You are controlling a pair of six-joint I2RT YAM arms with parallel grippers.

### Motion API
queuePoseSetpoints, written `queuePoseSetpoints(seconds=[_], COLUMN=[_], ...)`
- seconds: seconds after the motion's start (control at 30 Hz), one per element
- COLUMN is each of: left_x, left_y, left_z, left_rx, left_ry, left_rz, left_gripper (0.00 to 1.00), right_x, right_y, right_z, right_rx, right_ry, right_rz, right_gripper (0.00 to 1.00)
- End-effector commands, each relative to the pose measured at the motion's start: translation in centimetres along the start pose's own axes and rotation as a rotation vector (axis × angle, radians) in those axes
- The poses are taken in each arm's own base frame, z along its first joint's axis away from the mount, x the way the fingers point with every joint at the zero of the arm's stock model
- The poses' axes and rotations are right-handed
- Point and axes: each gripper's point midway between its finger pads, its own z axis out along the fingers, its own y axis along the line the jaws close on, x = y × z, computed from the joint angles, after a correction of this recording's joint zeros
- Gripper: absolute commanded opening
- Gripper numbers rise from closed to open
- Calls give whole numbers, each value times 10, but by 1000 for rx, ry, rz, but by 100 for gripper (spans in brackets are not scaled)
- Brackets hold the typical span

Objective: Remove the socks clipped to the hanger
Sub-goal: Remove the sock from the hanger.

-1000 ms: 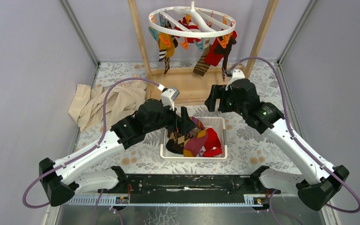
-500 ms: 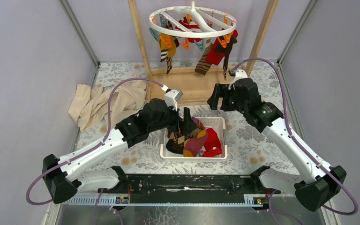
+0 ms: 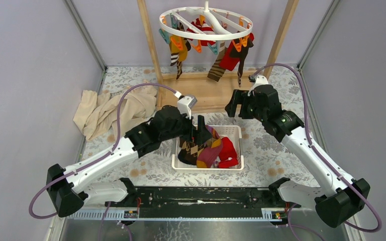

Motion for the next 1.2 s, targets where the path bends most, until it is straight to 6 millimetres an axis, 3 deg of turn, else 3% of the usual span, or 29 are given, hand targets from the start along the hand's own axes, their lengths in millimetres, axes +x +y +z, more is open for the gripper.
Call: queuePoseSetpoints(seconds=[0.0,0.37,0.73,1.17], left_x=[-23,-18,22,27], left_y=[-16,4,31,36], left_z=[-2,-14,-22,-22], left_rx=[54,-36,-115,-129], left_ry=[-66,-98,-50,-49], left_rz=[25,7,-76,-84], left_gripper=[99,98,98,98], right_x=[-11,-3,24,32], right_y=[0,-16,-27,-30], right_z=[-1,-2,-1,1], right_rx=[-25,-21,-19,-14], right_ry=[-44,-21,29,44], right_rz=[16,61,88,96], right_gripper=[88,88,88,88])
